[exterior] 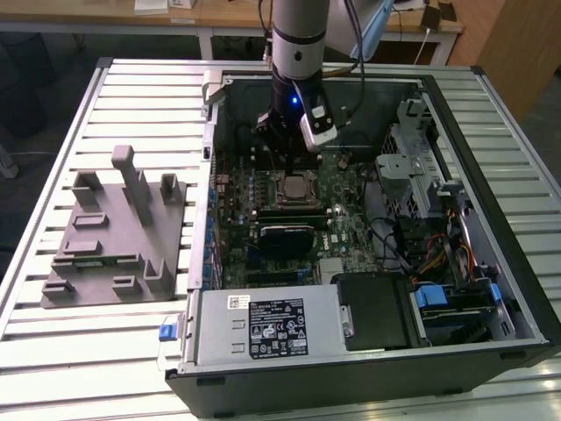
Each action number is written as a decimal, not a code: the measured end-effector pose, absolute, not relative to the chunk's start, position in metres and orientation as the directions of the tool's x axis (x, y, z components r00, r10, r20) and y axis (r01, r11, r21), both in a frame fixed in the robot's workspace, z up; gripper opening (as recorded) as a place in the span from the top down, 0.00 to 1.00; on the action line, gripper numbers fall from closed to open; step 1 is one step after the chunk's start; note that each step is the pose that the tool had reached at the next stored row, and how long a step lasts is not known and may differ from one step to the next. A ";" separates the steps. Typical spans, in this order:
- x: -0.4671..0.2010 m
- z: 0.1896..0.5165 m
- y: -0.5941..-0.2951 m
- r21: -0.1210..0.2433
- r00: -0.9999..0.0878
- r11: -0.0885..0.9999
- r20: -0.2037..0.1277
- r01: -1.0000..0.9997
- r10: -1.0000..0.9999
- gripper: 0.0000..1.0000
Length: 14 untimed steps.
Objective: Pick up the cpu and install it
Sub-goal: 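Install the first cpu locking lever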
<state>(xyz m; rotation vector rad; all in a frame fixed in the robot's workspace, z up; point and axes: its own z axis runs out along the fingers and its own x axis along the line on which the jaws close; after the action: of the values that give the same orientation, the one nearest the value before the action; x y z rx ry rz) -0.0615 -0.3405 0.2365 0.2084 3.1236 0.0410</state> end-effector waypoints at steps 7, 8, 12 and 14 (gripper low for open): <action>-0.083 0.236 -0.341 0.027 -0.991 0.991 -0.011 0.133 0.133 0.89; -0.087 0.236 -0.340 0.027 -0.991 0.991 -0.011 0.133 0.133 0.89; -0.101 0.236 -0.341 0.027 -0.991 0.991 -0.013 0.133 0.133 0.89; -0.107 0.236 -0.340 0.028 -0.991 0.991 -0.014 0.133 0.133 0.89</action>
<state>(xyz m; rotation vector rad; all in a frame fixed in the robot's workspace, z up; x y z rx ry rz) -0.1075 -0.3405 0.2364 0.2083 3.1189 0.0419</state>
